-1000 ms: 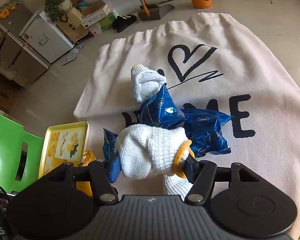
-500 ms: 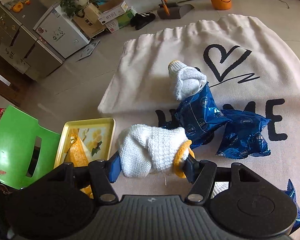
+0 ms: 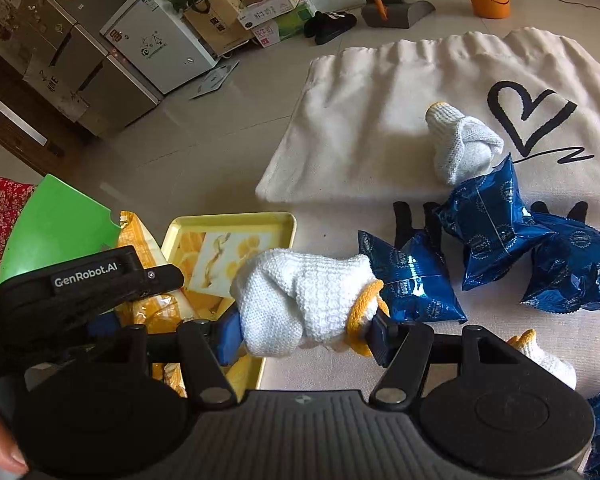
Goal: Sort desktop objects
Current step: 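Carry the yellow bag with left tool over the lemon tray while right tool carries glove, then open the right tool to drop the glove into the tray while left tool drops the bag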
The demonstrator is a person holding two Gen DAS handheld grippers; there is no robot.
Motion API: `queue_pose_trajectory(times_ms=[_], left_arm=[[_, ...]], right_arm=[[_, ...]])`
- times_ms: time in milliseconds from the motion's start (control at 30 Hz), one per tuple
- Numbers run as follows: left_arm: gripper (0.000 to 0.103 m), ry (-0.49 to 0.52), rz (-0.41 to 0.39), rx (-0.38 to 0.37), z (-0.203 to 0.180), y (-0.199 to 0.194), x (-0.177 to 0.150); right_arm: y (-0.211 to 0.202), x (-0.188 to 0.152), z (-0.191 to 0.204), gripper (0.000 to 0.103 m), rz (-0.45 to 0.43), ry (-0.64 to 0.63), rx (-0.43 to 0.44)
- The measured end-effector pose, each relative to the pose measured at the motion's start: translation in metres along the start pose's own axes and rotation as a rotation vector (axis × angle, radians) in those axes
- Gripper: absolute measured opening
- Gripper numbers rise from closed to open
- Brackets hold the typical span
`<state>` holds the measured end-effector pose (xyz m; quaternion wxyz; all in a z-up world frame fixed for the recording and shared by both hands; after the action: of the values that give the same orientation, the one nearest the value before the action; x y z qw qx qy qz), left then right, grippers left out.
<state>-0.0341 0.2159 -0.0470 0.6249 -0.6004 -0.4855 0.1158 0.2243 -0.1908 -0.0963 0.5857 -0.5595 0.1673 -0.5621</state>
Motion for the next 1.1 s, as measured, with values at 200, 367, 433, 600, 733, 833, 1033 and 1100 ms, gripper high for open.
queue_pose_trajectory(times_ms=[200, 367, 433, 600, 733, 833, 1033, 1100], left_arm=[[0.062, -0.026, 0.007, -0.021, 0.007, -0.001, 0.006], [0.062, -0.052, -0.017, -0.019, 0.023, -0.002, 0.024], [0.062, -0.054, -0.029, -0.009, 0.032, -0.001, 0.033], [0.062, -0.068, -0.043, 0.016, 0.052, 0.006, 0.05], [0.062, -0.09, -0.05, 0.038, 0.068, 0.017, 0.063], [0.062, -0.107, -0.055, 0.075, 0.08, 0.026, 0.072], [0.096, -0.129, -0.104, 0.18, 0.09, 0.021, 0.076], [0.096, -0.129, -0.111, 0.174, 0.087, 0.017, 0.077]], right_arm=[[0.011, -0.004, 0.011, 0.062, 0.02, -0.01, 0.011], [0.024, -0.012, 0.031, 0.062, 0.047, -0.038, 0.036], [0.033, -0.018, 0.04, 0.062, 0.068, -0.049, 0.047], [0.057, -0.032, 0.06, 0.062, 0.116, -0.066, 0.068], [0.076, -0.042, 0.075, 0.062, 0.151, -0.067, 0.1], [0.087, -0.049, 0.089, 0.065, 0.166, -0.08, 0.162], [0.088, -0.05, 0.102, 0.073, 0.126, -0.117, 0.187], [0.085, -0.046, 0.101, 0.074, 0.116, -0.115, 0.185]])
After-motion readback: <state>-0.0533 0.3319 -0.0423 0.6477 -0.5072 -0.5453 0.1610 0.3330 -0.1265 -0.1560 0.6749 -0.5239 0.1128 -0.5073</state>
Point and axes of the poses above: each gripper's, at about its wrist camera, not at the fingertips, and y roughly the way its jaws point, z to its left, x to its top, the point moved 4 cm from there along y, roughly the way its jaws point
